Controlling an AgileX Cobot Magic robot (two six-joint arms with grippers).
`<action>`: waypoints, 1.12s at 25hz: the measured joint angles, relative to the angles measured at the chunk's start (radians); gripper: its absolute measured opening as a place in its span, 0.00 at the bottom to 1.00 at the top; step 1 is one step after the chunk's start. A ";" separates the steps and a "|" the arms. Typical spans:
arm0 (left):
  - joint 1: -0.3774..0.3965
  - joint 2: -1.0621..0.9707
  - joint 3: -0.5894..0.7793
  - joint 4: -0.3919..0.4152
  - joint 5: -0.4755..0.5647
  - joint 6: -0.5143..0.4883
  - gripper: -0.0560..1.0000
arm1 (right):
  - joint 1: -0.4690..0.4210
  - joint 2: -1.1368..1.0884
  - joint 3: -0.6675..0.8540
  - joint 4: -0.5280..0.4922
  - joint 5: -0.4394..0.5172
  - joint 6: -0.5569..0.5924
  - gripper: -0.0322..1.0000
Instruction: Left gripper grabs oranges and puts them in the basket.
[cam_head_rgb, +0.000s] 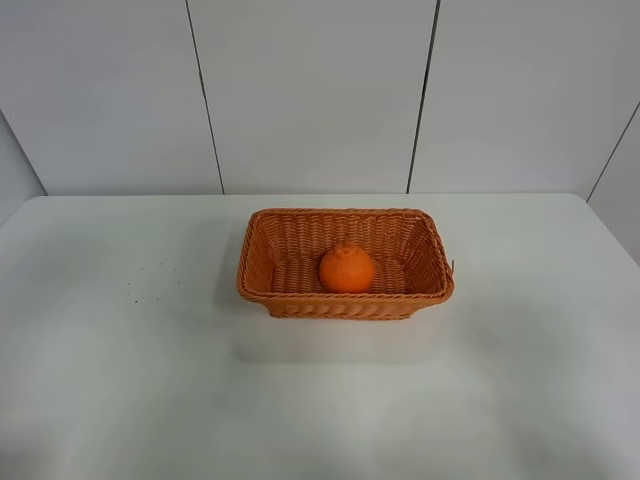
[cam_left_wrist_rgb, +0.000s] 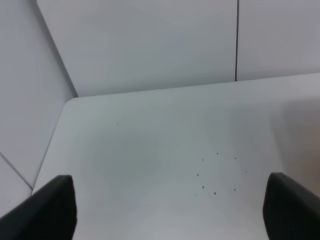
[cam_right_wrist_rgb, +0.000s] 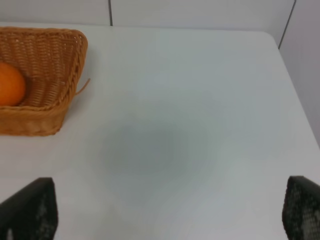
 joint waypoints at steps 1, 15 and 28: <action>0.000 -0.033 0.010 0.000 0.010 0.000 0.86 | 0.000 0.000 0.000 0.000 0.000 0.000 0.70; 0.000 -0.334 0.096 -0.041 0.133 -0.028 0.86 | 0.000 0.000 0.000 0.000 0.000 0.000 0.70; -0.003 -0.337 0.213 -0.046 0.306 -0.053 0.86 | 0.000 0.000 0.000 0.000 0.000 0.000 0.70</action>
